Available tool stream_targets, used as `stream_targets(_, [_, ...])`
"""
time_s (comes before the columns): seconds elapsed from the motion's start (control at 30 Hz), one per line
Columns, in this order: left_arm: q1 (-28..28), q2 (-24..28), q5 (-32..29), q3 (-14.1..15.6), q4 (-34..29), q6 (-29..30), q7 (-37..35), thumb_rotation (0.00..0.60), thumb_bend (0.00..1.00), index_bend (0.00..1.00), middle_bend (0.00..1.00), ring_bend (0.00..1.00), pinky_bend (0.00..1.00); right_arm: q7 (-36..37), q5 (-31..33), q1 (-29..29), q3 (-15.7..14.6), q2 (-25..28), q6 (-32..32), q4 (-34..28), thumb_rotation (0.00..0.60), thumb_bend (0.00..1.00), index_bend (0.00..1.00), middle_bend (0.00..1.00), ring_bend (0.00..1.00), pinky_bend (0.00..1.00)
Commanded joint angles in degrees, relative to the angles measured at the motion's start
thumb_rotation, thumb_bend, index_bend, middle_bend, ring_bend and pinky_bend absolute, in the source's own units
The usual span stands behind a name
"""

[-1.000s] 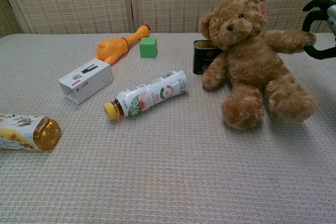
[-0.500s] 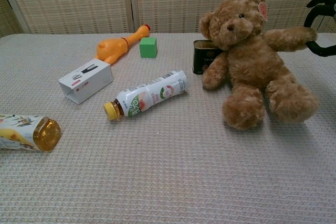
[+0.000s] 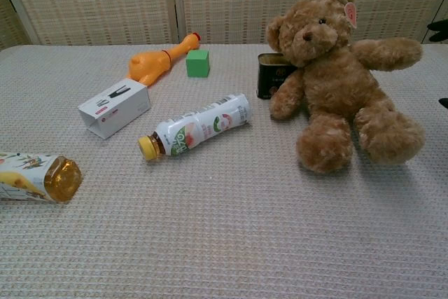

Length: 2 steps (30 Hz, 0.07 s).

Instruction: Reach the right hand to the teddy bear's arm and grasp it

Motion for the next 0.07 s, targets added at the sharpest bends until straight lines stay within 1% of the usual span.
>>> stream_targets(0.03, [-0.1,-0.1,0.1,0.0,-0.3,-0.1,0.4,0.600,0.57,0.31,0.36,0.42,0.67,-5.5,-3.0,-8.6,-6.7,14.9,2.7,-16.7,0.600,0.21,0.08,0.11,0.00,0.24])
stream_targets(0.07, [-0.1,-0.2,0.2,0.0,-0.4,-0.2,0.6,0.600,0.57,0.31,0.36,0.42,0.67,-5.1,-4.1,-9.0,-7.0,15.2,3.2,-16.5,0.600,0.21,0.08,0.11,0.00,0.24])
